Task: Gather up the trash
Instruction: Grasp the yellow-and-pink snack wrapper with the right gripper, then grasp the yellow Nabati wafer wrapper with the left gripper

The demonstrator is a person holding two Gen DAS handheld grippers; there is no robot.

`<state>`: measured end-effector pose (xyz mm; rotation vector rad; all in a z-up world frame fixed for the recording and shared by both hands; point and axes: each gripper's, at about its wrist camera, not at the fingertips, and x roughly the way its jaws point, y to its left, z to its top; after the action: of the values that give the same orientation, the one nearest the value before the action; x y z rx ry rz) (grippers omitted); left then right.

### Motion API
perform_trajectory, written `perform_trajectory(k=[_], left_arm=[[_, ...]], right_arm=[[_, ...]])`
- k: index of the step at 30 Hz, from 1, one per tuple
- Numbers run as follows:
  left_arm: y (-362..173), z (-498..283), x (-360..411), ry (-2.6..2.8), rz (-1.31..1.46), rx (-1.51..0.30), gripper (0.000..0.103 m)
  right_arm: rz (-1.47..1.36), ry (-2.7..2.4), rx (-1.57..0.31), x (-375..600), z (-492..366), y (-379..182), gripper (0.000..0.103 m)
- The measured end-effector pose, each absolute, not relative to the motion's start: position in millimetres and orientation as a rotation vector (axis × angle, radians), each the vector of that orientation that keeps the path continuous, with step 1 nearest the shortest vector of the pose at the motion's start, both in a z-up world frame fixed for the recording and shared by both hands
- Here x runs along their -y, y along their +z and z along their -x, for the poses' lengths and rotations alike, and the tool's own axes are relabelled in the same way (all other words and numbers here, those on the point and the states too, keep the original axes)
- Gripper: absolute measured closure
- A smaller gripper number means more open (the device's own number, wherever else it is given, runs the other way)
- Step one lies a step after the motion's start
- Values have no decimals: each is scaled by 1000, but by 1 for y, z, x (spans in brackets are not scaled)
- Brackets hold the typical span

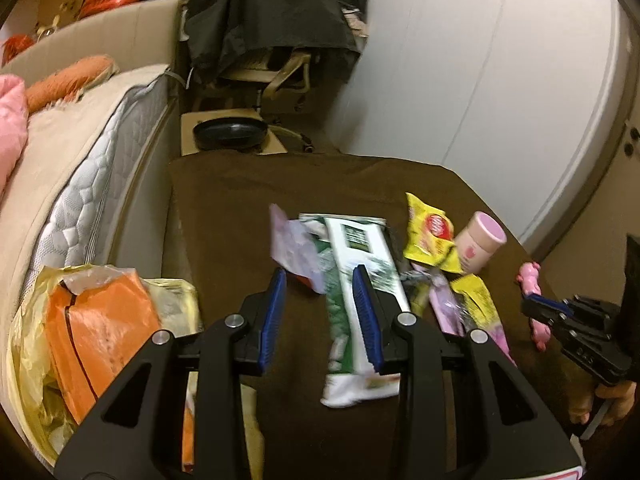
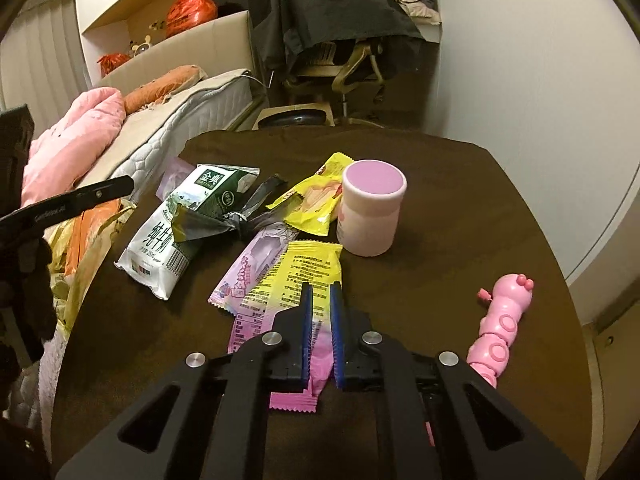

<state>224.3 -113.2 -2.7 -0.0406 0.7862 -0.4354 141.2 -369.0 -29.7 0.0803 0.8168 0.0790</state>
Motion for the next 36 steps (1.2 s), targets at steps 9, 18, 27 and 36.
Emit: perform_trajectory(k=[9,18,27,36], left_arm=[[-6,-243,103,-443,83,-810,70],[2,-233,141,-509,-6,-778,69],[4,-239,198,-652,-42,-790,68],[-36,-290,289,-676,-228,-964,60]], right_arm=[[-146,156,-851,368,-157,-44,48],[-186,165,-958,365,-179,-74,58],[-113,120,-869,385,-147,-52,85],[-161,48,-790,431,-124,-40,85]])
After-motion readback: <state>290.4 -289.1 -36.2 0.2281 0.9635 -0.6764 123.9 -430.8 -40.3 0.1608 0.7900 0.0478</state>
